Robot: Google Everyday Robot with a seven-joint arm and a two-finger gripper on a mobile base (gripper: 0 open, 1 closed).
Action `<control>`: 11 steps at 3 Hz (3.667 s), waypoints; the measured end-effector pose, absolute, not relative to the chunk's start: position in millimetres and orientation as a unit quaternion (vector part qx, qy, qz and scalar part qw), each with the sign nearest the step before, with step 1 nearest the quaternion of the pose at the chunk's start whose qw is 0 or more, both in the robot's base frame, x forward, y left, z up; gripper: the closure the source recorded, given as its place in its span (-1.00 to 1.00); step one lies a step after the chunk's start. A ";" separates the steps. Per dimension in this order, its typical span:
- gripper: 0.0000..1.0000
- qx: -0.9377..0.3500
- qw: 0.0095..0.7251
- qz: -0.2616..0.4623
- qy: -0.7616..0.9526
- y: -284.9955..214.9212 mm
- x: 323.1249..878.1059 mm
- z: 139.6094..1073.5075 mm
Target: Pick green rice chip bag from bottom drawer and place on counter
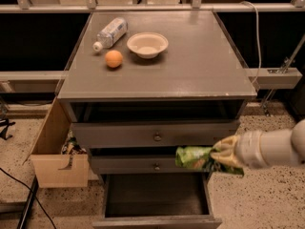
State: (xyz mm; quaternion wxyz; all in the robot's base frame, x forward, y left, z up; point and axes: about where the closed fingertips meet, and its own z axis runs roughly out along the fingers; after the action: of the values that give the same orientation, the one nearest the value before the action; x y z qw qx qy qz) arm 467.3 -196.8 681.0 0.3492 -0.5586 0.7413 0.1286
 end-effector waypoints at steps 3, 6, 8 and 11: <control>1.00 -0.584 0.370 0.049 0.721 -198.7 486.2 837.4; 1.00 -0.602 0.444 -0.028 0.663 -185.4 561.3 999.0; 1.00 -0.619 0.542 0.002 0.569 -140.9 627.1 987.2; 1.00 -0.664 0.492 0.017 0.562 -111.2 651.7 903.1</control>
Offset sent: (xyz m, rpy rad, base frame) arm 0.0099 0.0026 0.0904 -0.0483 -0.0884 0.0086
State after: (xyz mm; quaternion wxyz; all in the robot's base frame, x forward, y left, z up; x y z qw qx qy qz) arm 651.7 -111.2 903.1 0.4922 -0.6643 0.5624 0.0165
